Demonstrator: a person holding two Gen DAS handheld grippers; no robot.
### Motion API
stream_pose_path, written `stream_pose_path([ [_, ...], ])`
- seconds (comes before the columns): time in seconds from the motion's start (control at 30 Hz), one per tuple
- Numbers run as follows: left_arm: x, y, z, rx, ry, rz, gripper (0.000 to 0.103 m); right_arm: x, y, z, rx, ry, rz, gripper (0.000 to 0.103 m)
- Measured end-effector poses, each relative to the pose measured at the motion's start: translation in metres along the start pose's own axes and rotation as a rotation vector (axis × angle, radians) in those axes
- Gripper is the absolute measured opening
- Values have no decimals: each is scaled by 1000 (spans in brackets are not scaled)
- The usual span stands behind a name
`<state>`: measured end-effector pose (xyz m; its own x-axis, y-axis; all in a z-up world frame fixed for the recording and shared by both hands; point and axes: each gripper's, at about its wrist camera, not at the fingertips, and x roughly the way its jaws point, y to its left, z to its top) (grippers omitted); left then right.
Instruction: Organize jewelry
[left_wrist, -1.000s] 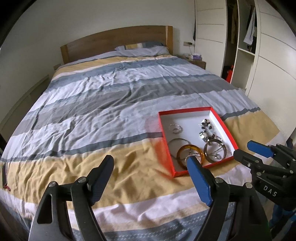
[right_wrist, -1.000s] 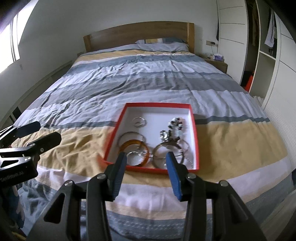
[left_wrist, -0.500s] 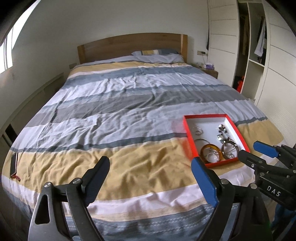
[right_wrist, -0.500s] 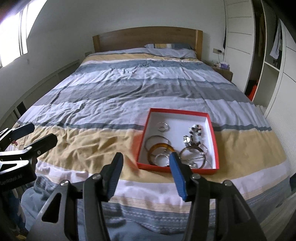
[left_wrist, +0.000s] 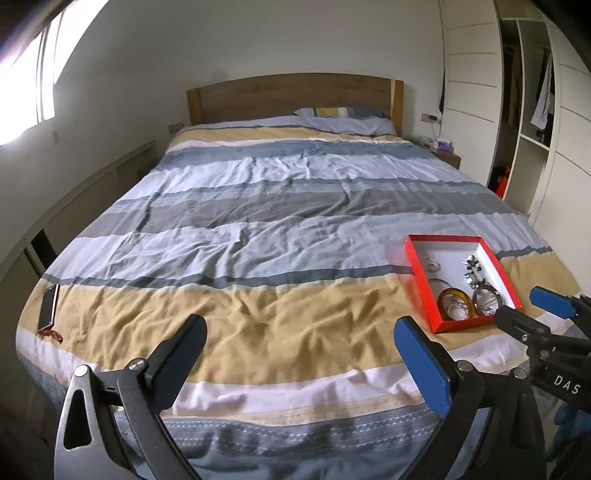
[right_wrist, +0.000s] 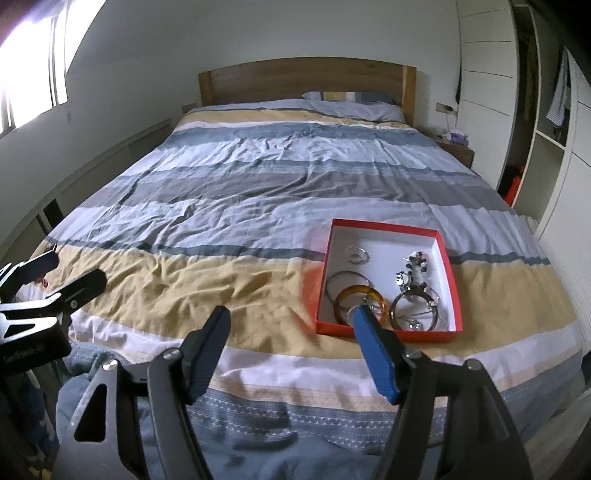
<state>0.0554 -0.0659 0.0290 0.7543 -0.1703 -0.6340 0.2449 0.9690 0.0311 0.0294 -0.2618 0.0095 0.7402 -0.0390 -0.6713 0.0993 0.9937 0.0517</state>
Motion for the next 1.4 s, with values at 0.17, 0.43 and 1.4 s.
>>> stream_pose_path([
  [0.17, -13, 10, -5, -20, -12, 11, 102, -12, 5, -4, 11, -23, -24, 68],
  [0.43, -39, 17, -16, -24, -35, 38, 102, -38, 18, -10, -16, -65, -31, 69],
  [1.4, -149, 31, -28, -67, -232, 124, 102, -131, 40, -25, -57, -229, -10, 69],
])
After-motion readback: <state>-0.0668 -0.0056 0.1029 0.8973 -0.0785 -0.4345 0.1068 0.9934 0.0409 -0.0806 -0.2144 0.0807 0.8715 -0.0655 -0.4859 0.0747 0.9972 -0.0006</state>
